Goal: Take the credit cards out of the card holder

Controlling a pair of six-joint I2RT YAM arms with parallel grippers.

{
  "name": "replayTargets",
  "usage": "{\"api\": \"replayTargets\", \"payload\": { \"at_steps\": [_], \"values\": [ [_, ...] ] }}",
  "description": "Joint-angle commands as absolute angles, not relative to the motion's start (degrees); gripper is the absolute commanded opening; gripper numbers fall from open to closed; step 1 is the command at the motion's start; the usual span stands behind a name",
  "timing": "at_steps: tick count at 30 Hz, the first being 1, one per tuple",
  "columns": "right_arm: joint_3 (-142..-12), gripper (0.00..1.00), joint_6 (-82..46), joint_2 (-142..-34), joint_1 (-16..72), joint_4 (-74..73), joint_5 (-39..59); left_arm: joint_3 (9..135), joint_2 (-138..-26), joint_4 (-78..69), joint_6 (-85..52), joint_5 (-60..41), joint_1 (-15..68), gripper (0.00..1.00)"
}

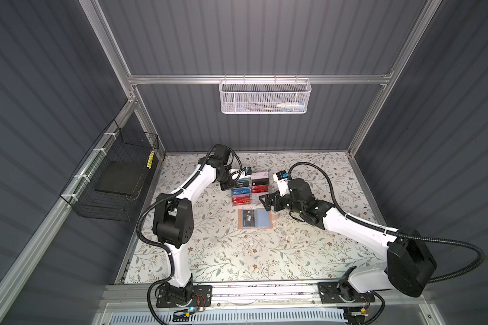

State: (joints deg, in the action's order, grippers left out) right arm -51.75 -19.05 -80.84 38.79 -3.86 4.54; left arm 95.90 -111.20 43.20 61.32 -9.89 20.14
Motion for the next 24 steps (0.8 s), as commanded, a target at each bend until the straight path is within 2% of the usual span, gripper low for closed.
{"api": "replayTargets", "payload": {
  "at_steps": [1,24],
  "values": [
    [-50.8,0.99,-19.2,-80.1,39.2,-5.0,4.7,95.5,-112.4,43.7,65.0,-9.7,19.8,0.03],
    [-51.0,0.99,-19.0,-80.6,39.6,-5.0,4.7,95.9,-112.7,42.7,63.6,-9.1,19.7,0.16]
  ]
}}
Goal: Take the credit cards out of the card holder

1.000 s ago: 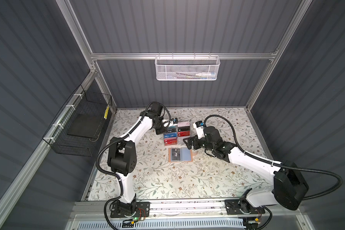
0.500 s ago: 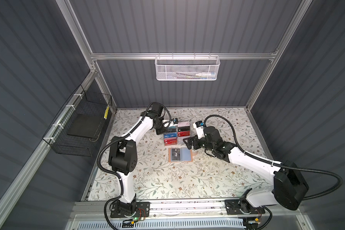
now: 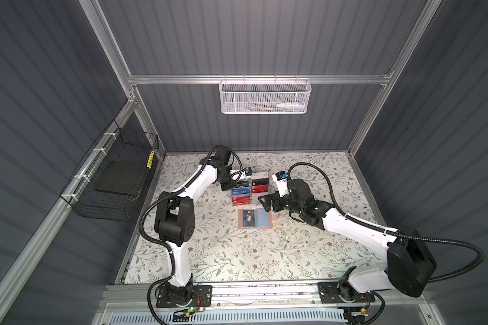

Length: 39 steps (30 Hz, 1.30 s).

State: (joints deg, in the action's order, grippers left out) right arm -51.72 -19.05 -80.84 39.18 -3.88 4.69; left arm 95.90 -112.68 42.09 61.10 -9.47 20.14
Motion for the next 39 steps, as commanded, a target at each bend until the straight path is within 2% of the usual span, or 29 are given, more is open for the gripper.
{"api": "replayTargets", "payload": {
  "at_steps": [1,9,15,17,19,21,22,23,24,30,32,34,36,39],
  "values": [
    [-51.0,0.99,-19.0,-80.5,39.6,-5.0,4.7,95.9,-112.6,42.6,63.5,-9.1,19.7,0.16],
    [-51.0,0.99,-18.9,-80.3,39.6,-4.9,4.3,92.3,-106.7,32.0,56.2,-11.7,18.4,0.16],
    [-50.9,0.99,-18.8,-79.9,39.7,-4.7,4.0,87.5,-99.3,21.1,48.0,-15.1,17.1,0.25],
    [-50.9,0.99,-18.9,-80.1,39.6,-4.7,3.9,85.2,-96.8,17.5,45.7,-15.2,17.1,0.37],
    [-51.0,0.99,-19.1,-80.2,39.6,-4.6,4.2,82.8,-94.1,14.0,42.8,-15.8,17.1,0.39],
    [-51.0,0.99,-19.2,-80.2,39.6,-4.5,4.3,79.1,-91.2,10.9,39.2,-17.1,17.1,0.56],
    [-50.9,0.99,-19.3,-80.1,39.6,-4.6,4.3,77.7,-89.9,9.1,37.6,-17.3,17.1,0.59],
    [-50.9,0.99,-19.3,-79.9,39.6,-4.6,4.2,75.9,-88.3,7.1,35.5,-17.4,17.1,0.69],
    [-50.9,0.99,-19.3,-79.9,39.7,-4.6,4.0,74.1,-86.8,5.0,33.6,-17.7,17.1,0.98],
    [-51.0,0.99,-19.5,-80.9,39.6,-4.4,4.1,65.9,-81.2,1.3,26.0,-16.3,17.1,1.0],
    [-51.2,0.99,-19.7,-81.2,39.7,-4.4,4.7,66.3,-81.1,2.3,17.2,-12.0,17.1,1.0],
    [-51.2,0.99,-19.8,-81.3,39.7,-4.3,5.0,69.9,-82.6,8.9,14.6,-8.4,17.1,1.0],
    [-51.2,0.99,-19.9,-81.2,39.6,-4.4,5.3,71.9,-83.5,13.6,13.4,-8.9,17.1,1.0],
    [-51.1,0.99,-20.0,-81.7,39.6,-4.5,6.1,69.1,-81.6,11.2,6.2,-8.5,17.1,1.0]
  ]
}}
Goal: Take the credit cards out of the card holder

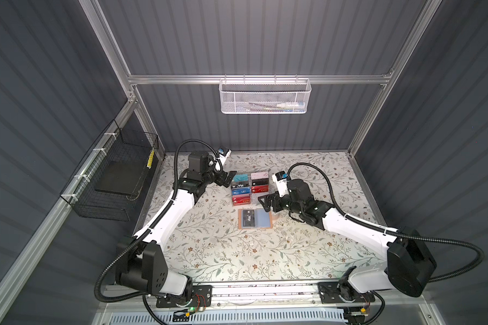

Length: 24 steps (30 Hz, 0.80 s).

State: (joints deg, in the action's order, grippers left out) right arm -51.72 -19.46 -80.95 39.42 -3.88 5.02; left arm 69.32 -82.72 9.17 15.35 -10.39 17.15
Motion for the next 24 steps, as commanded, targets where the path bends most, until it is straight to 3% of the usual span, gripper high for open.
{"api": "replayTargets", "payload": {
  "at_steps": [1,5,10,16,24],
  "values": [
    [-51.2,0.99,-20.1,-82.2,39.7,-4.7,6.5,68.3,-80.8,10.9,4.2,-9.0,17.1,1.0],
    [-52.4,0.99,-20.6,-85.6,39.8,-4.0,8.6,67.3,-79.1,13.7,-5.4,-10.4,17.8,1.0],
    [-53.0,0.99,-22.4,-86.9,40.3,-2.5,11.1,51.8,-72.0,0.8,-20.4,-11.2,18.0,1.0],
    [-50.7,0.99,-23.4,-88.2,41.7,-4.0,13.8,43.8,-71.6,-1.5,-26.3,-14.9,19.1,1.0],
    [-49.8,0.99,-25.4,-91.7,41.9,-8.4,18.0,38.4,-72.2,-5.3,-33.7,-15.2,27.2,1.0]
  ]
}}
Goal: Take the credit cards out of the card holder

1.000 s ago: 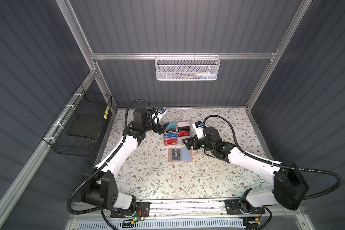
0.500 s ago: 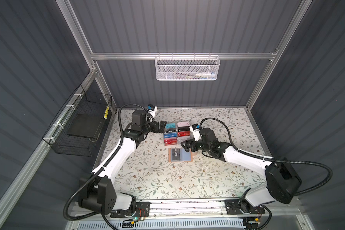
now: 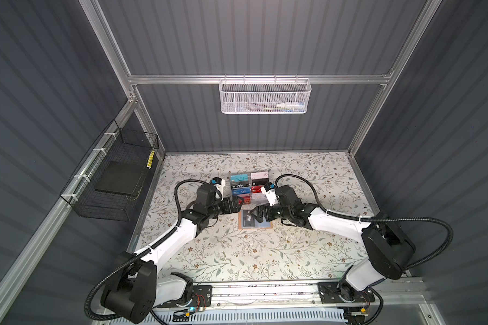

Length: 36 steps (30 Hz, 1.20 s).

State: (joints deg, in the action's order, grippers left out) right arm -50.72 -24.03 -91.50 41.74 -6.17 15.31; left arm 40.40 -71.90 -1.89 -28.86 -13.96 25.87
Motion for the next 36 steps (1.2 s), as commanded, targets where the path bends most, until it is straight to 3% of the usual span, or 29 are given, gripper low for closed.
{"api": "replayTargets", "payload": {
  "at_steps": [1,8,13,23,31,36],
  "values": [
    [-49.7,0.99,-25.9,-91.9,41.9,-8.9,18.6,37.4,-71.9,-5.9,-34.7,-15.5,27.2,1.0],
    [-49.5,0.99,-27.5,-93.4,41.8,-10.0,18.6,33.1,-69.9,-6.5,-36.9,-14.5,27.2,1.0],
    [-48.5,0.99,-31.3,-96.8,41.7,-14.3,25.3,33.1,-71.5,-5.7,-39.5,-12.0,27.2,1.0],
    [-46.0,0.99,-35.0,-98.5,41.3,-20.3,29.6,34.5,-76.5,-8.2,-46.8,-12.7,27.1,1.0],
    [-46.1,0.92,-38.1,-101.8,40.2,-23.7,32.1,32.5,-85.0,-24.5,-57.9,-21.4,27.1,1.0],
    [-45.7,0.87,-38.5,-102.2,39.6,-24.5,32.2,34.8,-84.9,-18.8,-55.8,-17.4,27.1,1.0]
  ]
}}
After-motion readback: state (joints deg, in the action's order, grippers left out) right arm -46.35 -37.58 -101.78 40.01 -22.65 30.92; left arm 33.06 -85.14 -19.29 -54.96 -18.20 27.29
